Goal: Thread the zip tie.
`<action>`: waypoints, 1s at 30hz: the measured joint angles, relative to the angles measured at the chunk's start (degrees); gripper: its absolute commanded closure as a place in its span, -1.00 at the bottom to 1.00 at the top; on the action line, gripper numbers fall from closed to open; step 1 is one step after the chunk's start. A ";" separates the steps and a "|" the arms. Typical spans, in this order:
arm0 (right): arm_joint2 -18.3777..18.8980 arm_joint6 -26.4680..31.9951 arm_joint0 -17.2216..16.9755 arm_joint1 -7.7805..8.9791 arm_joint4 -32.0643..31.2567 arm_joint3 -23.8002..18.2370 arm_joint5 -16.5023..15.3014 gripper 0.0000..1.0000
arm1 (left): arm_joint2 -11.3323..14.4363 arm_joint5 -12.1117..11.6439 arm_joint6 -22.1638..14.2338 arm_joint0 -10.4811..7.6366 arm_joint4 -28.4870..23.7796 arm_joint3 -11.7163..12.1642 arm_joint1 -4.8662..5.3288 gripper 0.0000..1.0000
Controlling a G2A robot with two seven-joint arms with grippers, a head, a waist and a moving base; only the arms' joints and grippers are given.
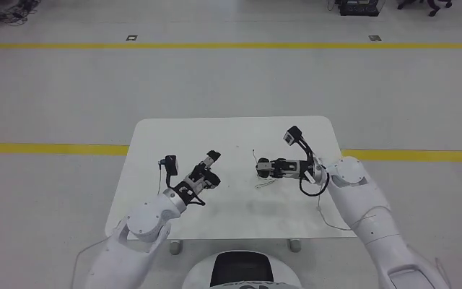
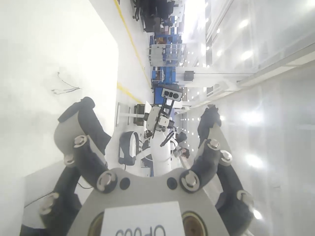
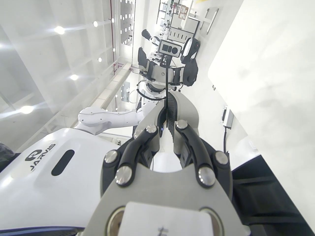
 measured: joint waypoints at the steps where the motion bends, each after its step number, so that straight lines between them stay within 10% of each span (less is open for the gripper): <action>1: -0.03 -0.01 0.04 -0.22 -0.08 -0.03 0.00 1.00 | 0.46 0.11 0.18 -0.19 0.27 0.05 -0.03 -1.00; 16: 1.59 0.00 -0.68 -1.33 -0.77 -0.49 0.00 1.00 | 2.22 -0.77 -1.07 -1.18 0.18 -0.07 -0.04 -1.00; 30: 0.49 -5.12 -1.56 -0.99 -2.44 -2.24 4.33 1.00 | 3.65 -17.37 -0.85 0.60 21.60 -2.78 1.18 -1.00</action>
